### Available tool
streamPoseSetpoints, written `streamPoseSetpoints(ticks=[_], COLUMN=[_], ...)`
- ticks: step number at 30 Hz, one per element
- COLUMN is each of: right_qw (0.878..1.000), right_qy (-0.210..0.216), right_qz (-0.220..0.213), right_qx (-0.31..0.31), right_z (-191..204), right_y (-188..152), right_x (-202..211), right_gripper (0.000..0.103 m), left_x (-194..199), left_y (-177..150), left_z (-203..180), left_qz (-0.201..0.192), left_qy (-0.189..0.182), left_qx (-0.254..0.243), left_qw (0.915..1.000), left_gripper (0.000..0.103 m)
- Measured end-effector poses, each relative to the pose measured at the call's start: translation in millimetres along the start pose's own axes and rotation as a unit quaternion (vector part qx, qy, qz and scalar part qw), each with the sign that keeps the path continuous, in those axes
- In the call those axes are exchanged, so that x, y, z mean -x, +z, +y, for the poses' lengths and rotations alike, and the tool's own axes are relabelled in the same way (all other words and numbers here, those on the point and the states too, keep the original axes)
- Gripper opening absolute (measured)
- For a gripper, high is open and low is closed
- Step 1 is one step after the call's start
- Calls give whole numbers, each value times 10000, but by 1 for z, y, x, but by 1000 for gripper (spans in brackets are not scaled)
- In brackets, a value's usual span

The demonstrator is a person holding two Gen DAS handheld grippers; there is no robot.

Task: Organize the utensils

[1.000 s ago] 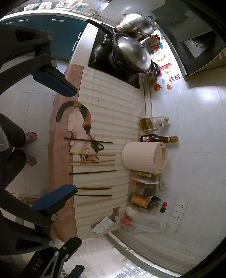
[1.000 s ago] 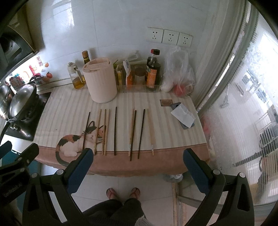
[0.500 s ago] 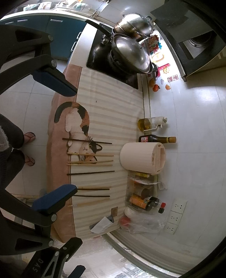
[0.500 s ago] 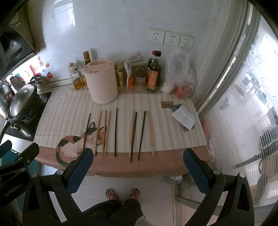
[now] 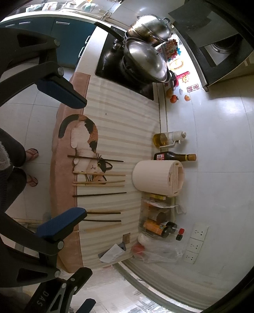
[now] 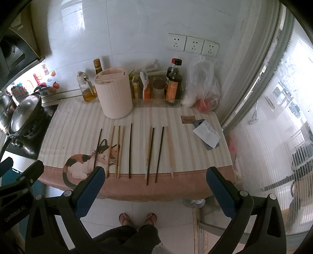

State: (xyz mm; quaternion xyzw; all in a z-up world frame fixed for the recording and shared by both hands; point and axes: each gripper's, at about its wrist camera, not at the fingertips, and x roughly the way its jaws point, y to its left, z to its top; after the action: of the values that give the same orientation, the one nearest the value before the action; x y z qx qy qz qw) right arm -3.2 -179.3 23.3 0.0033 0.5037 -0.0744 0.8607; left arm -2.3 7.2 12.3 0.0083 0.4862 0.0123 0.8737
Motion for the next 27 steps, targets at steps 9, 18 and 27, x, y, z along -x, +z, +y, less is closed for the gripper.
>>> streamPoseSetpoints(ticks=[9,18,27], right_qw=[10000,10000,9967], right_qy=[-3,-3,462], right_qz=[-16,-23,-634], right_qx=[10,9,-207], right_z=[0,0,-12], right_y=[3,6,22], right_x=[-1,-3,-14], right_gripper=[103,103,103], left_x=[-2,-6,-15], left_y=[6,15,30], left_z=[-2,-8,-15], left_qz=[-3,-19,-976], left_qy=[8,28,539], left_qx=[-4,11,-115], left_qw=[10000,10000,9937], left_gripper=[103,103,103])
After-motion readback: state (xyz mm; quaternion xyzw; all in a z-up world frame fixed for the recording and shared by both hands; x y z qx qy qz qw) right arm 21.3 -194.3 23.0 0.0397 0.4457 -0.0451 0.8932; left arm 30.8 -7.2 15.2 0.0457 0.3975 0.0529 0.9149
